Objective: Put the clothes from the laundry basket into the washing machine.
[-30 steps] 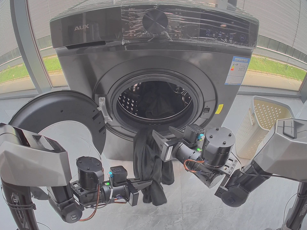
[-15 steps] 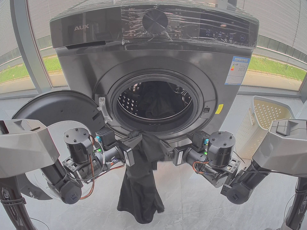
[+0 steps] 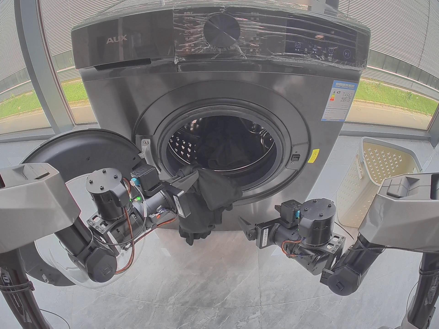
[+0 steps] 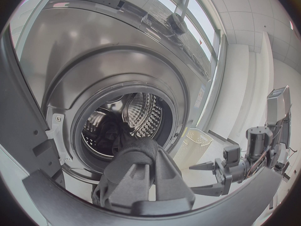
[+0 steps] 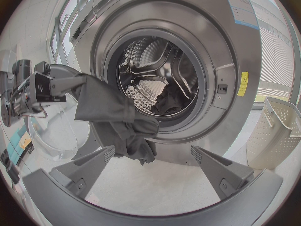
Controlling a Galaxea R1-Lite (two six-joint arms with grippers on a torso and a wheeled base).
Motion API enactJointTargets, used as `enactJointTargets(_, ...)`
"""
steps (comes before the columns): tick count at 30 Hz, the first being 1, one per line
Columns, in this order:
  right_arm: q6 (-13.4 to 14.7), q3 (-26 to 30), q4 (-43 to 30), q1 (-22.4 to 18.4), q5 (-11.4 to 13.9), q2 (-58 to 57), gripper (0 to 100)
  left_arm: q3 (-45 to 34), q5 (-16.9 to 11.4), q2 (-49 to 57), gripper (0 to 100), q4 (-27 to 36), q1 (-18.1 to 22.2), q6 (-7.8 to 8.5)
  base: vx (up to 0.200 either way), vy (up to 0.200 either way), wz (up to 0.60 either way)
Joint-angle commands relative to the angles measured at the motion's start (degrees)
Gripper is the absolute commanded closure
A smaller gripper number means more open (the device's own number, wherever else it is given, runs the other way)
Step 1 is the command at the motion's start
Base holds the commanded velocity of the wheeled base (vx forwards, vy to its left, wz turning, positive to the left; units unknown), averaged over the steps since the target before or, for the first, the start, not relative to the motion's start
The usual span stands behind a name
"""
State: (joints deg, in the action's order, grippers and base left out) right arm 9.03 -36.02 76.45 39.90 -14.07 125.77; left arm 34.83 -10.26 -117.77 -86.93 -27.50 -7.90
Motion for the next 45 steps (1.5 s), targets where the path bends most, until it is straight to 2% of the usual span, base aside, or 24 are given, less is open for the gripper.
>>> enactJointTargets(1,0.02,0.87,0.02,0.0,0.01,1.32,0,0.68,0.07,0.7,100,-0.08,-0.01,-0.36,0.0,0.0,0.0)
enactJointTargets(11,-0.07,-0.19,1.07,1.15,0.88,2.29,0,0.77,0.07,0.79,100,-0.08,-0.1,-0.71,0.0,0.0,0.0)
enactJointTargets(20,-0.86,-7.92,1.69,1.5,1.59,5.27,0,-0.46,-0.11,1.85,100,0.01,-0.71,-0.8,0.0,0.0,0.0)
enactJointTargets(30,-1.12,-13.64,4.32,1.85,2.55,9.76,0,-0.9,-0.28,2.02,100,0.01,-1.41,-0.8,0.0,0.0,0.0)
enactJointTargets(36,-1.56,-15.13,4.59,1.76,2.55,10.55,0,-0.99,-0.37,2.02,100,0.01,-1.59,-0.89,0.0,0.0,0.0)
enactJointTargets(37,-1.56,-15.22,4.76,1.85,2.55,10.55,100,-0.99,-0.37,2.11,100,0.01,-1.77,-0.89,0.0,0.0,0.0)
enactJointTargets(45,-1.56,-15.48,6.35,2.38,2.55,10.37,100,-1.43,-0.46,1.85,100,0.01,-2.03,-1.42,0.0,0.0,0.0)
